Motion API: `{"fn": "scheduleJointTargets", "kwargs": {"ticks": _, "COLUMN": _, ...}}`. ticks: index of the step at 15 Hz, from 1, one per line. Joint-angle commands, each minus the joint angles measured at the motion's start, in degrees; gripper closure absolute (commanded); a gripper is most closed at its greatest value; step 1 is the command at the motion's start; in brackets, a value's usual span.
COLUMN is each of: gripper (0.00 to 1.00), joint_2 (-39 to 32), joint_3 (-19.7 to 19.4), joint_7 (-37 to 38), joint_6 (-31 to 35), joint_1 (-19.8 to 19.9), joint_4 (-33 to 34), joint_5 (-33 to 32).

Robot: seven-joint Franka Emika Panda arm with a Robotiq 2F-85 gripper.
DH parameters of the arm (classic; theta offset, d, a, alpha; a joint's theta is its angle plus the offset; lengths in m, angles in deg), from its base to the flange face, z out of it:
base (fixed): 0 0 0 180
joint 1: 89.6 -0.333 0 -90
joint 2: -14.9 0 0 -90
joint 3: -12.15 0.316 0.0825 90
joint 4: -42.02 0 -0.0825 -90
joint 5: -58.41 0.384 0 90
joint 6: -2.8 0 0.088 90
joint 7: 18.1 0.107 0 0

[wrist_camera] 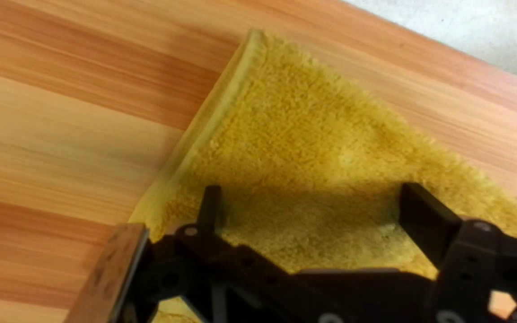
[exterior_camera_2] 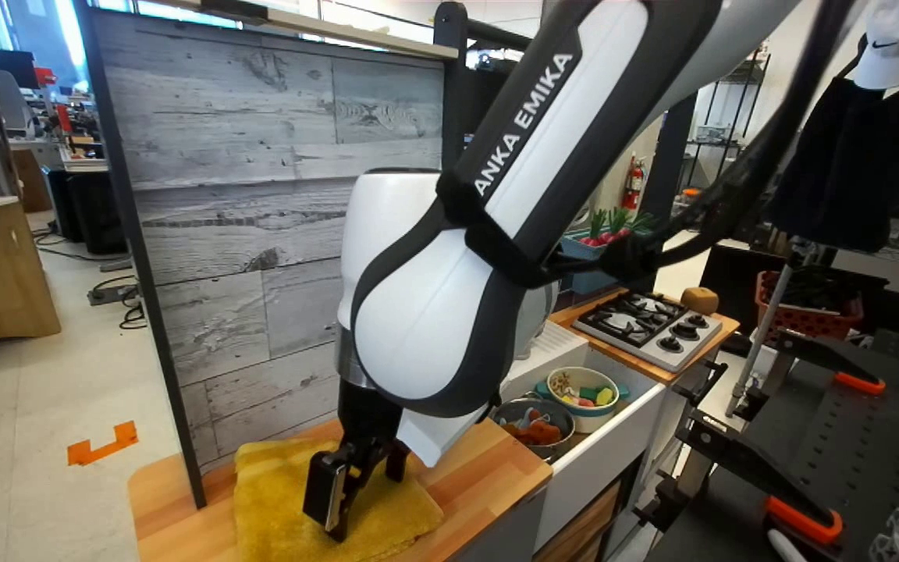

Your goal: Pick up the plush toys from the counter and stove and put them in the pots, then wipe the counter with the towel

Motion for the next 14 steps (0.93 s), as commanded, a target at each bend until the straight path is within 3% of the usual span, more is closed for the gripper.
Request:
{"fn": "scheduleJointTargets", "kwargs": {"ticks": 1, "gripper": 0.0, "joint_2": -1.0, "joint_3": -2.1, "joint_7": 2.3, "joint_6": -2.0, "joint_1": 1.8, "joint_4": 2.0, "joint_5": 0.2}}
{"fn": "scheduleJointTargets", "kwargs": {"ticks": 6, "gripper": 0.0, "joint_2": 2.0, "joint_3": -4.6, "joint_7": 4.3, "joint_6": -3.6, "joint_1": 5.2, "joint_4": 0.1, "joint_5": 0.3}}
{"fn": "scheduleJointTargets", "kwargs": {"ticks": 10, "gripper": 0.0, "joint_2": -1.6, "joint_3": -0.5, "joint_7": 0.7, "joint_6": -1.7, "joint_1": 6.7, "joint_4": 2.2, "joint_5": 0.1}}
{"fn": "scheduleJointTargets", "kwargs": {"ticks": 14, "gripper": 0.0, "joint_2": -5.6, "joint_3": 2.0, "joint_7": -0.7, "joint_6": -5.5, "joint_1": 5.5, "joint_4": 5.9, "joint_5": 0.0}}
